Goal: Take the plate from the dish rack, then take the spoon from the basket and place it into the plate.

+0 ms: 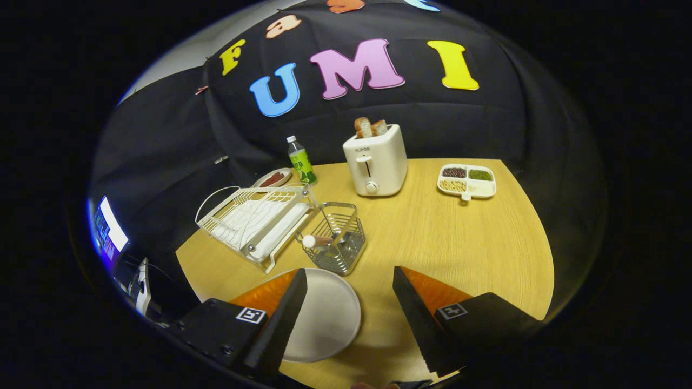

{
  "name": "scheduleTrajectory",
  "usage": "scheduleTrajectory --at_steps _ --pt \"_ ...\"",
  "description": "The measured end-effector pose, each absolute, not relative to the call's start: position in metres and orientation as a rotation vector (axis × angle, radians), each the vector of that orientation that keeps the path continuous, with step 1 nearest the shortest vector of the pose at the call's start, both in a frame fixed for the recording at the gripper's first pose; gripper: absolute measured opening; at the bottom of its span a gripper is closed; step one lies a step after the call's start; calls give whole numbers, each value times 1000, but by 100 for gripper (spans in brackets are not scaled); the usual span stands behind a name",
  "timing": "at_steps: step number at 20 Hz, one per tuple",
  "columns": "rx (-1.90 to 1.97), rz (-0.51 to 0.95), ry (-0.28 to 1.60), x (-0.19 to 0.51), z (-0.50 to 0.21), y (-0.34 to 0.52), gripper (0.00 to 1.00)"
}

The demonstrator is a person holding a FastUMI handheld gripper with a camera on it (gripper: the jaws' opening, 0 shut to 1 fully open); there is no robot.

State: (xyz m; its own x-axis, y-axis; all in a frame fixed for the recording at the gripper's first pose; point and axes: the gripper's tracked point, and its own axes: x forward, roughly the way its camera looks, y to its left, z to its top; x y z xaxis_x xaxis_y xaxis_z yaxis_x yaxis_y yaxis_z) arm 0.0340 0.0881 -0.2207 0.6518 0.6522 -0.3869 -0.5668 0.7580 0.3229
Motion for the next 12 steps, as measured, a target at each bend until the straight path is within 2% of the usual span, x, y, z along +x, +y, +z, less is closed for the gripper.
scheduleTrajectory --at_steps 7,12 --pt "85 809 341 70 -193 126 99" --pt "30 858 308 68 -204 146 99"
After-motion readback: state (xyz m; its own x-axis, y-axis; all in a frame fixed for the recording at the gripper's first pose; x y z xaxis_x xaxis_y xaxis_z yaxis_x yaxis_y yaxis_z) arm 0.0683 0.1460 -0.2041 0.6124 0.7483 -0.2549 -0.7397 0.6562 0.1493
